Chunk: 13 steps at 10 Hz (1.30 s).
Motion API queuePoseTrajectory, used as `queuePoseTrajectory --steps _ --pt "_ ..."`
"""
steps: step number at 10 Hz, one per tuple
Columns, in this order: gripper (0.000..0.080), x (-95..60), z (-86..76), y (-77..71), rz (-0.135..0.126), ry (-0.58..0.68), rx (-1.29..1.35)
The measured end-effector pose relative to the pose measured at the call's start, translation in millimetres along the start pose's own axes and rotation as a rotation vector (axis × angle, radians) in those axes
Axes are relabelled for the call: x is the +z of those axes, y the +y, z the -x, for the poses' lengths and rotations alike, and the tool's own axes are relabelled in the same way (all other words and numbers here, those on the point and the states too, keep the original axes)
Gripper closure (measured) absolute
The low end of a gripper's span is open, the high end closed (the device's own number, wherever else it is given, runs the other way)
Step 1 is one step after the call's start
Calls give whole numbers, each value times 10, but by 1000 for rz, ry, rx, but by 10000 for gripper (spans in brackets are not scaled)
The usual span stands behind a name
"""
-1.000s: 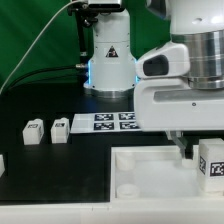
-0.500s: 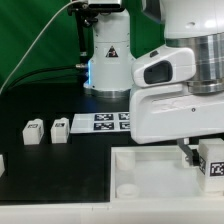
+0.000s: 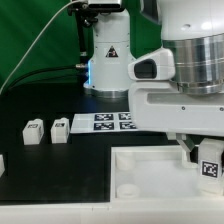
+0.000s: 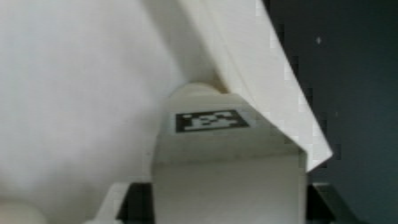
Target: Assemble one leg
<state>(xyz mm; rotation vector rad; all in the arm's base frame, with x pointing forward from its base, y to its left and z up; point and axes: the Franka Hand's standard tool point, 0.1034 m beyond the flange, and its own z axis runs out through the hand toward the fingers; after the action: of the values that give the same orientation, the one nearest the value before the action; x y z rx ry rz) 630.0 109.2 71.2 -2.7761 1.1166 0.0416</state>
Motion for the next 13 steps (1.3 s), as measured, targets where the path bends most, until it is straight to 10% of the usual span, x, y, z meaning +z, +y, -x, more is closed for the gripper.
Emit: queuePoseTrajectory --steps 5,7,9,13 --pt "499 12 -26 73 -50 -65 657" --pt "422 22 -23 76 -50 -64 594" --pt "181 15 27 26 -48 -44 253" --pt "151 20 24 27 -50 -31 -159"
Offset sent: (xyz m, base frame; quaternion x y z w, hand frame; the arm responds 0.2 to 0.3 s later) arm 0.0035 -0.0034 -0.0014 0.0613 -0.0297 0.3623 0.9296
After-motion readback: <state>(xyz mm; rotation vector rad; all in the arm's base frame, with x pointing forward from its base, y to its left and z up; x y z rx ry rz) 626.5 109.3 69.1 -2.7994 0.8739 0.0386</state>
